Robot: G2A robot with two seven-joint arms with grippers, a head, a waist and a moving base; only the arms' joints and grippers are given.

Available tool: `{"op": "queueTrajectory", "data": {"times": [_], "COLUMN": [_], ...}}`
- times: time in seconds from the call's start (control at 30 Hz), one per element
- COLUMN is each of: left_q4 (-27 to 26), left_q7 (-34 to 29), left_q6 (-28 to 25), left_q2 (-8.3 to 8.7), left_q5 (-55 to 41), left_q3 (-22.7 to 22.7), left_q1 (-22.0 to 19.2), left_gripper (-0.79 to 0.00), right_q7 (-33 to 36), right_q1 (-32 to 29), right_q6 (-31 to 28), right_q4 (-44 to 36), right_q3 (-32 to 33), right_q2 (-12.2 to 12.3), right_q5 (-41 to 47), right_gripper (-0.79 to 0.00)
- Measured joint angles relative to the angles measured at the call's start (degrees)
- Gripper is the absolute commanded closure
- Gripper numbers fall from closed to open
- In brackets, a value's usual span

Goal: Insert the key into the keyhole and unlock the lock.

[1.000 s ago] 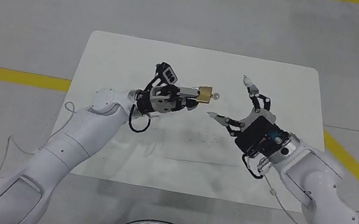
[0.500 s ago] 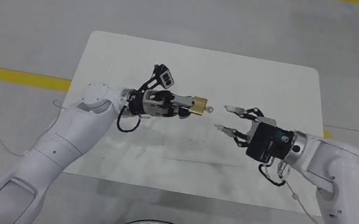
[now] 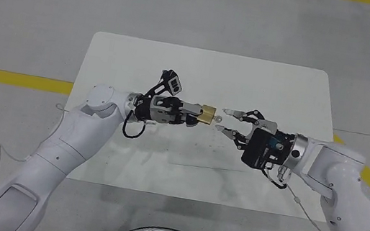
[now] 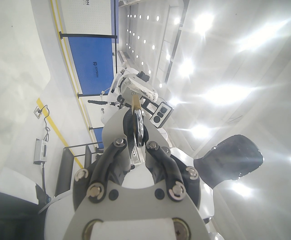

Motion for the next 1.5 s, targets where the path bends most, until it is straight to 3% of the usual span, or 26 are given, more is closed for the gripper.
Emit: {"op": "queueTrajectory", "data": {"times": [0.13,0.23,0.8,0.93,1.1,1.3,1.33,1.37,1.4,1.5], "left_q4": [0.1,0.2,3.5,4.2,5.1,6.2,6.3,6.5,6.6,7.0], "left_q7": [-0.5,-0.7,-1.6,-1.6,-1.8,-2.1,-2.1,-2.2,-2.2,-2.4], "left_q6": [0.4,0.8,-0.2,-0.9,-1.6,-2.2,-2.3,-2.3,-2.3,-2.5], "left_q2": [-0.15,-0.33,-1.64,-1.89,-2.26,-2.62,-2.64,-2.66,-2.67,-2.67], "left_q5": [0.0,0.0,0.9,1.8,2.0,2.2,2.3,2.3,2.3,1.9], "left_q3": [-0.1,0.1,1.1,1.2,1.4,1.3,1.2,1.0,0.9,0.2], "left_q1": [-0.1,-0.1,-1.8,-2.4,-2.9,-3.6,-3.6,-3.7,-3.7,-3.6], "left_gripper": [0.0,0.0,0.0,0.0,0.0,0.0,0.0,0.0,0.0,0.0], "right_q7": [-0.1,0.2,3.6,5.5,13.9,21.5,22.2,22.9,23.2,21.1], "right_q1": [0.3,0.5,2.1,2.1,3.5,5.6,5.7,5.9,6.0,5.4], "right_q6": [-0.8,-1.4,-4.5,-4.6,-4.9,-4.2,-4.0,-3.6,-3.1,-0.6], "right_q4": [0.1,-0.1,1.7,4.0,6.0,5.8,5.8,5.8,6.0,6.8], "right_q3": [-0.1,-0.3,-1.1,-1.0,-1.6,-1.8,-1.8,-1.7,-1.7,-0.9], "right_q2": [-0.1,-0.1,-0.4,-0.6,-0.5,-0.3,-0.3,-0.3,-0.3,-0.4], "right_q5": [0.0,-0.1,4.3,10.5,23.8,32.4,33.0,33.6,34.0,37.1], "right_gripper": [-0.219,0.0,0.0,0.0,0.0,0.0,-0.058,-0.379,-0.785,-0.785]}}
